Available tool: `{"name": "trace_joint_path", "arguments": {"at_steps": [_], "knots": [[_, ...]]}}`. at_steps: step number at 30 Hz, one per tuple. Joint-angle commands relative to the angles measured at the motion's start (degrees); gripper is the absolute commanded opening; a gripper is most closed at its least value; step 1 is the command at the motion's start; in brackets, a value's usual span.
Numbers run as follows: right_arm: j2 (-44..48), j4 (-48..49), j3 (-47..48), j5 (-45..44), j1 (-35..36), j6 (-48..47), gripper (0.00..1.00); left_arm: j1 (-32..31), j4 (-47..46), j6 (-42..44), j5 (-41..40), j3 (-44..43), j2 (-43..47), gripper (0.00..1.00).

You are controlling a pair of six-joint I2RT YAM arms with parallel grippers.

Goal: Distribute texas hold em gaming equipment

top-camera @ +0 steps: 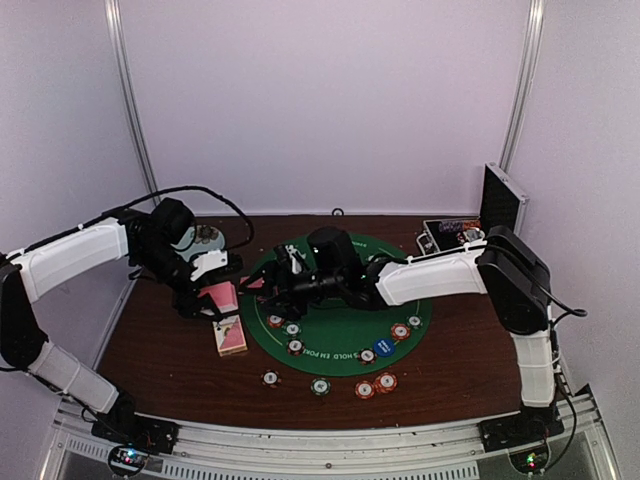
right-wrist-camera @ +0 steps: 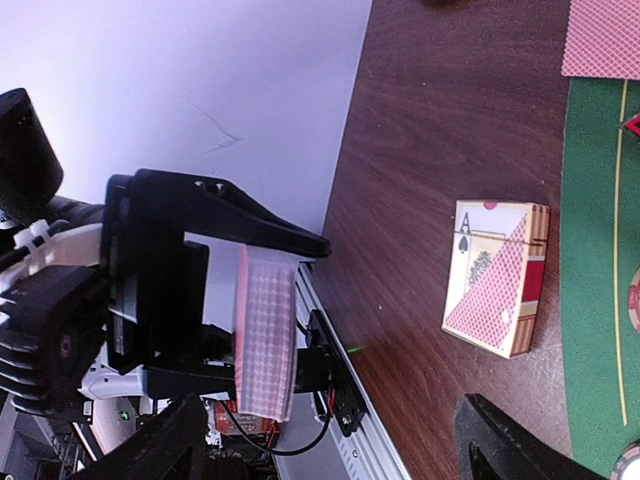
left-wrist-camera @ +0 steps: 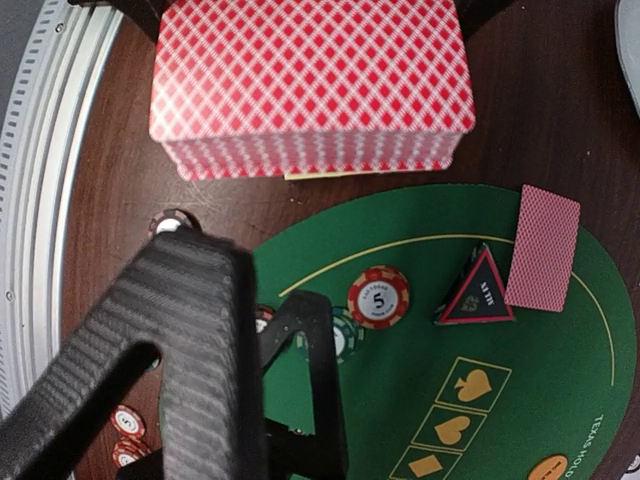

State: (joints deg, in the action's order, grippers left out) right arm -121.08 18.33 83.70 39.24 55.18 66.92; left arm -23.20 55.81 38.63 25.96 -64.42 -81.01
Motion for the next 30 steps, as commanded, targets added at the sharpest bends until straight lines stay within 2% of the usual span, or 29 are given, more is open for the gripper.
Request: {"name": "trace_joint_path", "arguments": {"at_steps": [1,30], "knots": [[0.4,5.97,0.92,1.23,0.18,2.77,0.89,-0.77,0.02,-1.09,1.32,-2.56,-0.36,0.0],[-7.27,5.1,11.16,4.94,2.0,4.97,0.79,-1.66,0.01,-3.54,2.61,-5.51,-2.36,0.0]]}}
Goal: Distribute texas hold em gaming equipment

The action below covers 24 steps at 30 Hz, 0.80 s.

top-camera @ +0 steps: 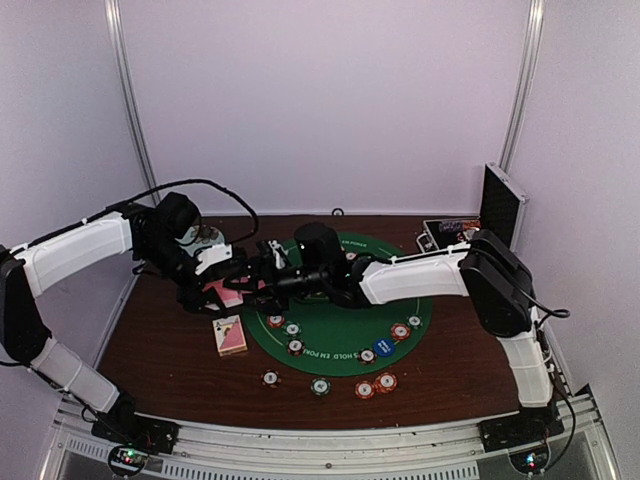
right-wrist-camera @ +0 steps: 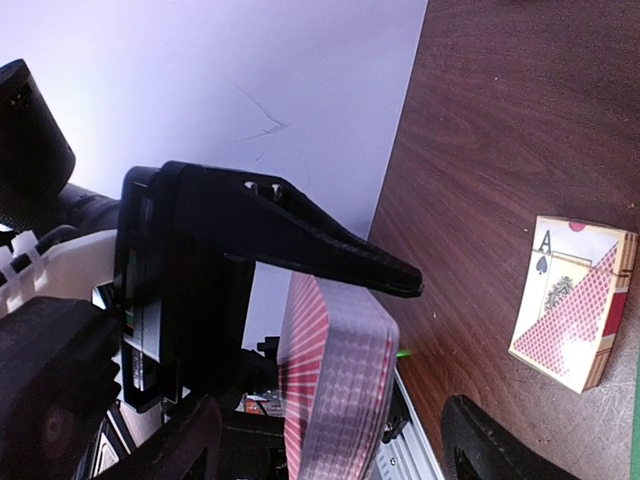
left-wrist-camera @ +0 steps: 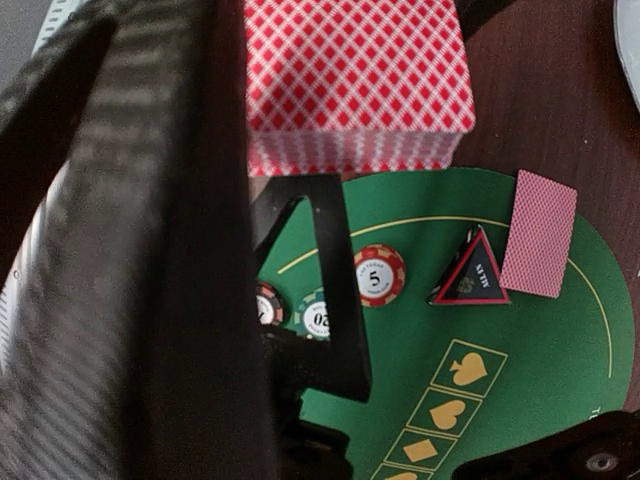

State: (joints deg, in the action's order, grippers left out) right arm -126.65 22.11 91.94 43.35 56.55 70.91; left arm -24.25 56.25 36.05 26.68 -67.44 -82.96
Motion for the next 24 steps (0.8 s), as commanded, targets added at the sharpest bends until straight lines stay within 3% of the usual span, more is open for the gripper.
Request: {"name": "trace_joint_path", "arguments": {"at_steps": [1,16,24], "knots": [[-2.15,1.42,3.46,0.92,0.77,1.18,0.79,-0.7,-0.43,-1.06,1.91,-2.51,-0.49,0.0],[-8.11,0.46,10.08,0.94,1.07,3.81,0.71,-1.15,-0.44,-0.84,1.61,-2.11,-0.44,0.0],[-6.88,0.69,6.01,0.7,-0.05,4.24,0.6,-1.15,-0.43,-0.27,1.19,-1.82,-0.09,0.0]]}}
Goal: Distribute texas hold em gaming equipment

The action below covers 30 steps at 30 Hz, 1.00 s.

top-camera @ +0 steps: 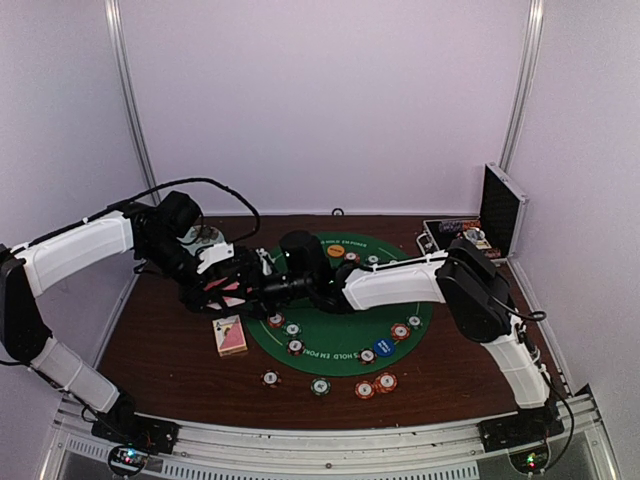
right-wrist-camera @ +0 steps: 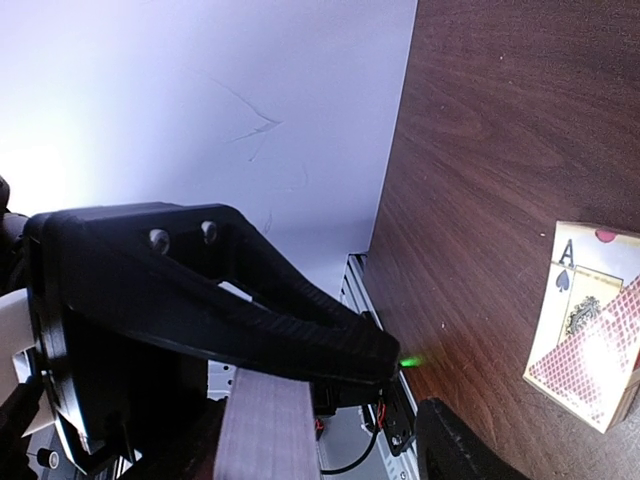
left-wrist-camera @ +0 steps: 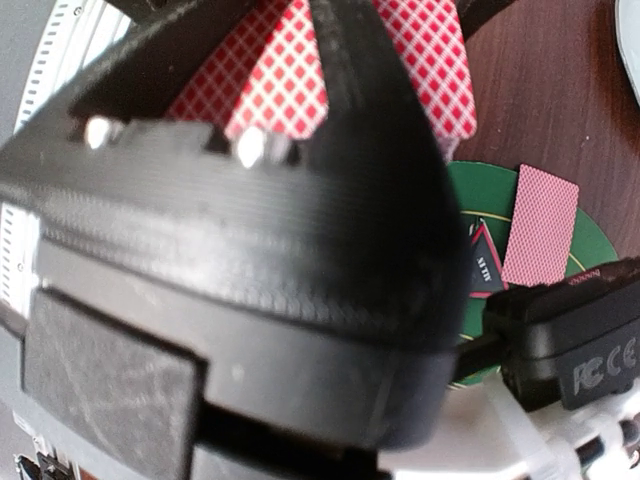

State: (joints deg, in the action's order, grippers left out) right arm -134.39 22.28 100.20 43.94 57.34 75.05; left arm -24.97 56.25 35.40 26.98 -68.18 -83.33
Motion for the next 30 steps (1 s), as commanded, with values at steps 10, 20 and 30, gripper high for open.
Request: {"name": "trace_joint_path", "arguments": {"at_steps": [10,20,30], "knots": [[4.57,0.48,-8.36,-0.37,-2.53,-0.98,0.54,-0.43,-0.43,0.45,0.92,-0.86,0.7,0.0],[7.92,-3.44,-9.86,-0.64,-3.15,-3.99,0.4,-0.43,-0.41,0.44,0.69,-0.29,1.14,0.0],[11.55,-2.49,-12.26,-1.4,-3.51,-3.24,0.28,-0.43,-0.39,0.48,0.59,0.15,1.28,0.0]]}}
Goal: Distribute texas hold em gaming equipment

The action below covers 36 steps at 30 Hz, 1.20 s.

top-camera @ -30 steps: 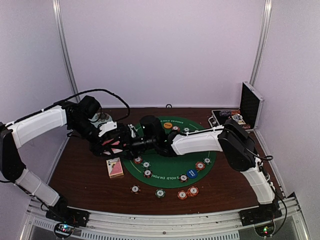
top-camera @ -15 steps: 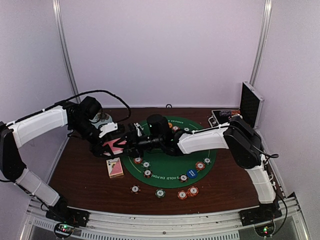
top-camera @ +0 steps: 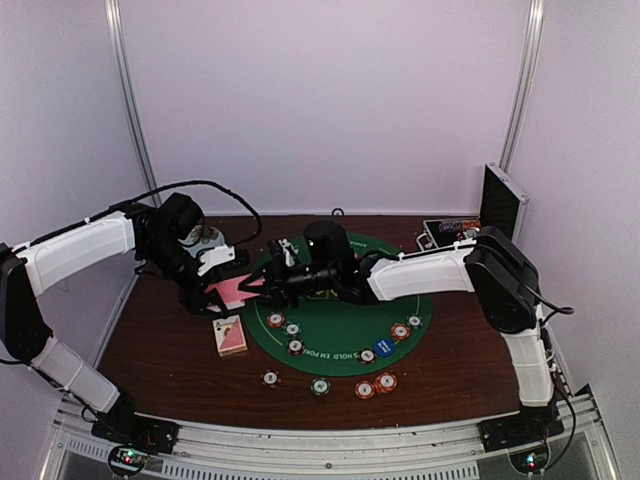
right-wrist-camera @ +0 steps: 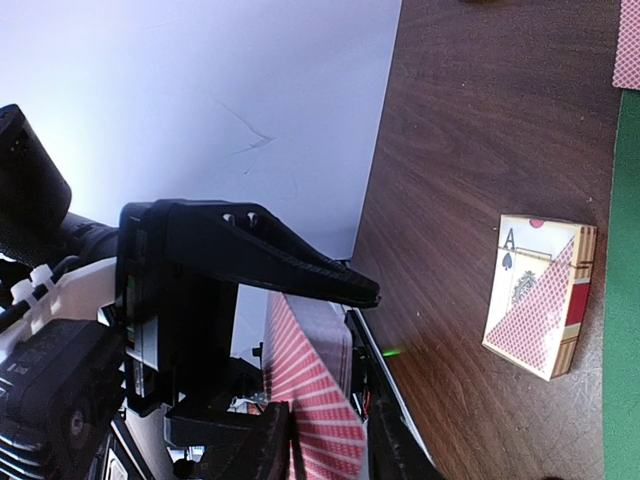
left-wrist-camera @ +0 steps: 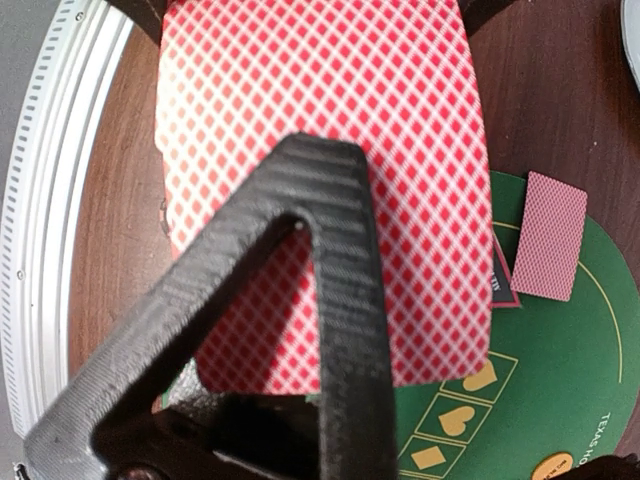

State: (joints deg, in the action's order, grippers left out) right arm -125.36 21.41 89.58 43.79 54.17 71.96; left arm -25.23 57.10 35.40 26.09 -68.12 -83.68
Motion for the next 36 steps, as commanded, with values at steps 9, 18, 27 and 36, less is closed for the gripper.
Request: {"name": "trace_joint_path", "arguments": {"at_steps": [9,18,27,36], "knots": [[5.47,-2.02,-3.74,-2.3,-0.71,0.02,0.1,-0.17,-1.27,0.69,1.11,0.78,2.24,0.0],[8.25,-3.68,-6.36,-1.36,-2.9,-1.16,0.06,-0.17,-1.29,0.8,0.81,0.89,2.39,0.0],[11.65,-8.81,-8.76,-0.02,-10.2,-5.12,0.04,-0.17,-1.29,0.73,0.76,0.91,2.47,0.0],[6.52,-28.35,2.21,-2.77,-22.7,-19.09,0.05,-0.17,-1.04,0.65,0.8,0.63,2.29,0.0]]}}
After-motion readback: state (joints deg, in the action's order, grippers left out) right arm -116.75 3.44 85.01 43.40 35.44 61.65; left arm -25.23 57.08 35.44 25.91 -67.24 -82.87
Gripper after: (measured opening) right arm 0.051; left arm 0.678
